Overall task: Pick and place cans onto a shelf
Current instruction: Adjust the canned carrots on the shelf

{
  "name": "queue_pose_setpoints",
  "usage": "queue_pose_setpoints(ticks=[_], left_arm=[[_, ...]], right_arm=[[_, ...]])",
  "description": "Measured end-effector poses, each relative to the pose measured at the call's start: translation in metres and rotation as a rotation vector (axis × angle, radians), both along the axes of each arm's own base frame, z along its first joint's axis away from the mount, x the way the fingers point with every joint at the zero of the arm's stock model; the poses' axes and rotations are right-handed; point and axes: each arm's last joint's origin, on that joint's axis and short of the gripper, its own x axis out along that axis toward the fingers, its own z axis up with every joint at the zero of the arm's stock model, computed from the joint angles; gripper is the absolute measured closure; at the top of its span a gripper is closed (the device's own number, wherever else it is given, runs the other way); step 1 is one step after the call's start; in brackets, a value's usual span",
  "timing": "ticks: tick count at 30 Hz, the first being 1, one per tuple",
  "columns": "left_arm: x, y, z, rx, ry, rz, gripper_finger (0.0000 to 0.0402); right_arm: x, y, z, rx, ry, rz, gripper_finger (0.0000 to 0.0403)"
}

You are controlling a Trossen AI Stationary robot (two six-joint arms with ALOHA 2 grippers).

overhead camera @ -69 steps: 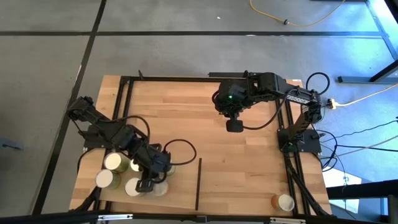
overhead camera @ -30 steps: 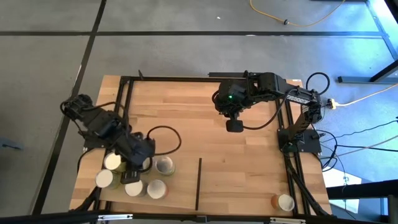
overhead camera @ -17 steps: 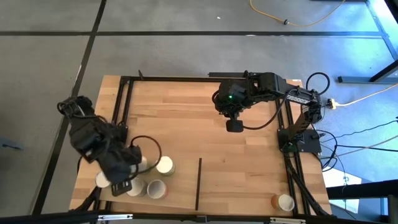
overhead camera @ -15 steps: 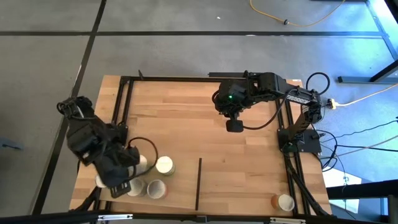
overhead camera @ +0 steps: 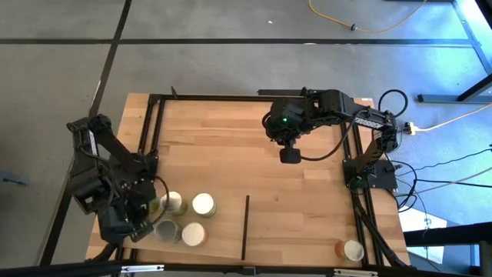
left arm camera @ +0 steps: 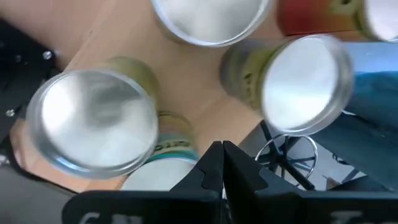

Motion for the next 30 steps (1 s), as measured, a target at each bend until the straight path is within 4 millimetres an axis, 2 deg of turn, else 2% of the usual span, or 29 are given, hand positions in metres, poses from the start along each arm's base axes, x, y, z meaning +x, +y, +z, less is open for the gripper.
queue_pose_setpoints(ticks=[6,9,15,30], left_arm=[[-0.019,0.003,-0.005,-0.014,0.039,0.023,0.0401],[-0.031,0.000,-0.011,-0.029,0.113,0.063,0.0401],[-0.048,-0.006,-0.018,-0.015,0.149,0.084,0.0401],[-0.050,-0.007,-0.018,-0.019,0.143,0.103,0.0401]], right_arm=[[0.001,0.000,0.001,0.001,-0.011,-0.001,0.0366],[0.001,0.000,0.001,0.001,-0.012,-0.002,0.0366],[0.001,0.000,0.001,0.002,-0.014,-0.003,0.0366],[0.003,0.000,0.002,0.001,-0.036,-0.002,0.0366]])
